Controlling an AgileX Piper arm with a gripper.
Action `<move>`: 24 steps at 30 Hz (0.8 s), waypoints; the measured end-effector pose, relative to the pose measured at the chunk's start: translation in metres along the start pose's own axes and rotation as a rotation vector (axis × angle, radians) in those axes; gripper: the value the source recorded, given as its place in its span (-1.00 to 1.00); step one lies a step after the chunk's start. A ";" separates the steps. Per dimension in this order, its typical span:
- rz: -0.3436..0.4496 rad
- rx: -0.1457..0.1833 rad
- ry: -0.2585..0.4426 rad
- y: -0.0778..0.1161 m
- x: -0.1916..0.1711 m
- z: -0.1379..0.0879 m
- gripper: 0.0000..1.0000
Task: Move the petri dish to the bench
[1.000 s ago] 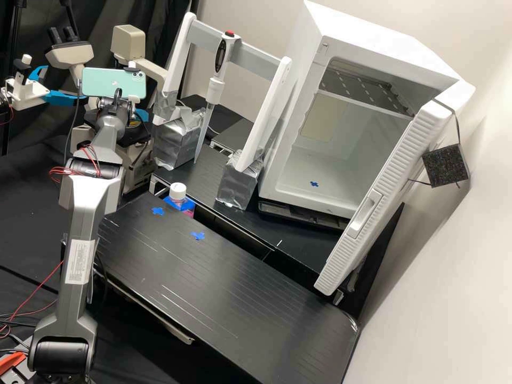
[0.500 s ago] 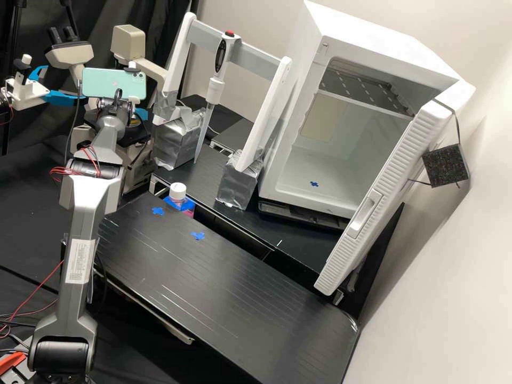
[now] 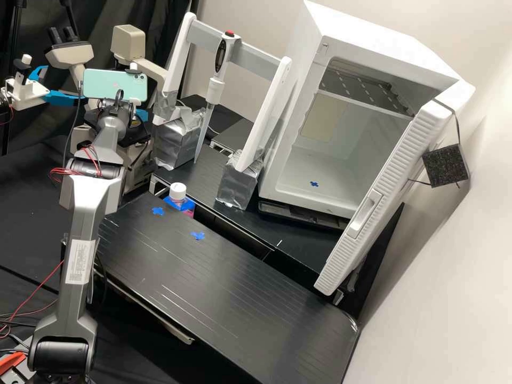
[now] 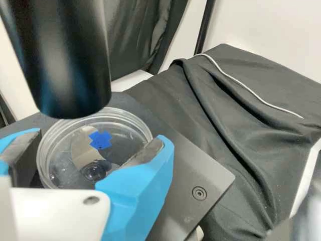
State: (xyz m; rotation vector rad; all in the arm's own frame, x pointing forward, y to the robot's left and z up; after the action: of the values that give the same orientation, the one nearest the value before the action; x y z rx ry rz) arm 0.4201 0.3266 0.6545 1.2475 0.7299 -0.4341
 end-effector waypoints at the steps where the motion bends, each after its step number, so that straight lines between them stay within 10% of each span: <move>1: -0.001 0.006 -0.001 0.001 -0.002 0.001 -1.00; 24: 0.015 0.008 0.014 0.014 -0.040 -0.007 -1.00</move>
State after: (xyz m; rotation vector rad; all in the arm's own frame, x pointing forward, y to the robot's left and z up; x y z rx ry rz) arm 0.3991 0.3340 0.6913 1.2643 0.7312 -0.4167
